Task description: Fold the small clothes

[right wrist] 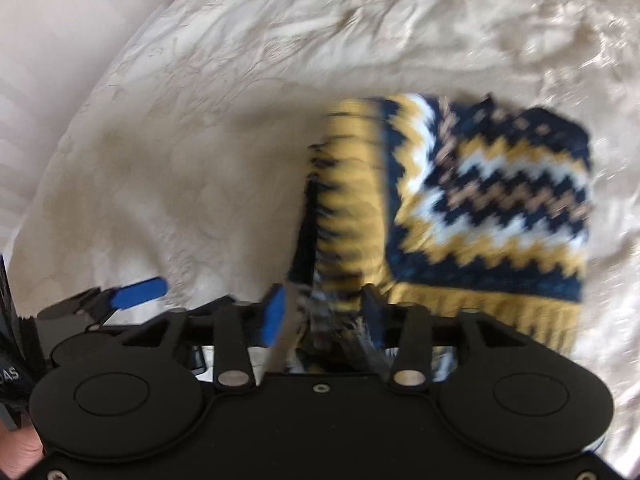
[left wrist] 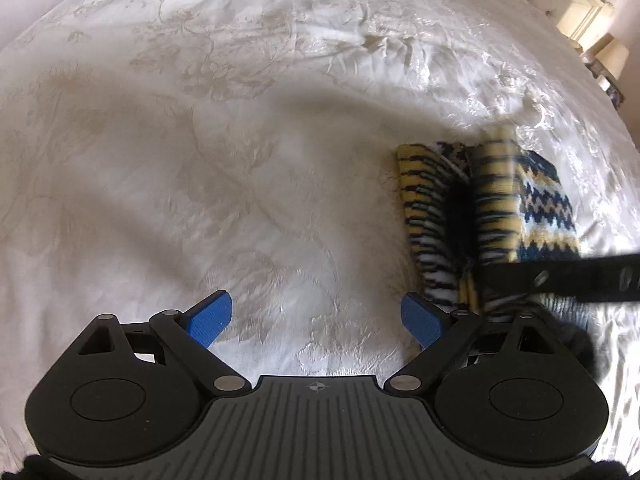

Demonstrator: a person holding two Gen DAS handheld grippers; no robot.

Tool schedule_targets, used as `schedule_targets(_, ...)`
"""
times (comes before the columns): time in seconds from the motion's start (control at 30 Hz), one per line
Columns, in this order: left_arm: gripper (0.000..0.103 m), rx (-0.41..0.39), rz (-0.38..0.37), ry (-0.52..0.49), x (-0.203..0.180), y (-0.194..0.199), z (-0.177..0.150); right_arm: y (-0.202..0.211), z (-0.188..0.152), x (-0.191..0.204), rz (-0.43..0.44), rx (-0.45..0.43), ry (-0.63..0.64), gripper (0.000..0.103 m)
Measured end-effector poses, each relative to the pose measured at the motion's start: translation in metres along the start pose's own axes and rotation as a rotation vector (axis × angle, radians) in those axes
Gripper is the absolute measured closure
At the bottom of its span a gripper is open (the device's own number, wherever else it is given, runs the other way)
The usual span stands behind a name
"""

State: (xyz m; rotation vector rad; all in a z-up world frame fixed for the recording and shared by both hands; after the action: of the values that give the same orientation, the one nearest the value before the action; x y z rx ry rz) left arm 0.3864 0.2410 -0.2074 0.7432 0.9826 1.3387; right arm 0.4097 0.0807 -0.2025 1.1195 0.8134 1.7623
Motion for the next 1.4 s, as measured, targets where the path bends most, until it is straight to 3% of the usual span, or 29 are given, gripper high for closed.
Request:
schedule_targets(0.2,0.01,-0.035,-0.006,-0.038,-0.002,0.012,0.021,0.026,-0.02,-0.007,0.087,-0.086,-0.055,0.044)
schedule_targets(0.33,0.01,-0.052,-0.056,-0.055,-0.02,0.015,0.045,0.049,-0.039,-0.027,0.053,-0.141,-0.085,0.043)
schedule_targets(0.47,0.01,-0.032,-0.137,-0.085,-0.052,0.003,0.062,0.057,-0.065,-0.034,0.031,-0.13,-0.059,0.038)
schedule_targets(0.53,0.01,-0.011,-0.166,-0.088,-0.066,-0.007,0.066,0.056,-0.076,-0.027,0.004,-0.127,0.014,0.037)
schedule_targets(0.67,0.01,0.022,-0.179,-0.115,-0.09,-0.022,0.07,0.055,-0.098,-0.003,-0.079,-0.151,0.209,0.014)
schedule_targets(0.73,0.01,0.037,-0.176,-0.132,-0.098,-0.028,0.07,0.049,-0.107,0.012,-0.102,-0.149,0.333,0.009)
schedule_targets(1.0,0.01,0.095,-0.154,-0.181,-0.106,-0.051,0.068,0.018,-0.118,0.038,-0.226,-0.156,0.594,0.01)
schedule_targets(1.03,0.01,0.102,-0.152,-0.188,-0.106,-0.053,0.068,0.014,-0.118,0.037,-0.228,-0.148,0.603,0.013)
schedule_targets(1.13,0.01,0.114,-0.153,-0.18,-0.105,-0.06,0.069,0.007,-0.12,0.036,-0.234,-0.127,0.626,0.035)
schedule_targets(1.23,0.012,0.116,-0.147,-0.145,-0.101,-0.065,0.072,0.0,-0.123,0.035,-0.233,-0.107,0.644,0.041)
schedule_targets(1.3,0.023,0.127,-0.16,-0.132,-0.102,-0.067,0.072,-0.001,-0.125,0.037,-0.229,-0.101,0.645,0.052)
schedule_targets(1.37,0.03,0.13,-0.17,-0.137,-0.104,-0.069,0.072,-0.001,-0.122,0.036,-0.201,-0.094,0.621,0.079)
schedule_targets(1.4,0.037,0.126,-0.169,-0.142,-0.105,-0.07,0.072,0.0,-0.121,0.035,-0.189,-0.095,0.602,0.08)
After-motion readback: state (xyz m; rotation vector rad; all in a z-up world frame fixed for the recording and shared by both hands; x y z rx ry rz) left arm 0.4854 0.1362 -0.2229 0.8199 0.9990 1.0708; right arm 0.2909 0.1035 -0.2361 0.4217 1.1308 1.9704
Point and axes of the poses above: each gripper's, at about its wrist camera, not at the fingertips, and y roughly against the way its jaws point, x to its left, z to its top, the point moved 4 cm from there along -y, roughly the way its jaws point, and after that the axes turned 4 degrees about z, right-handed, at the moved point
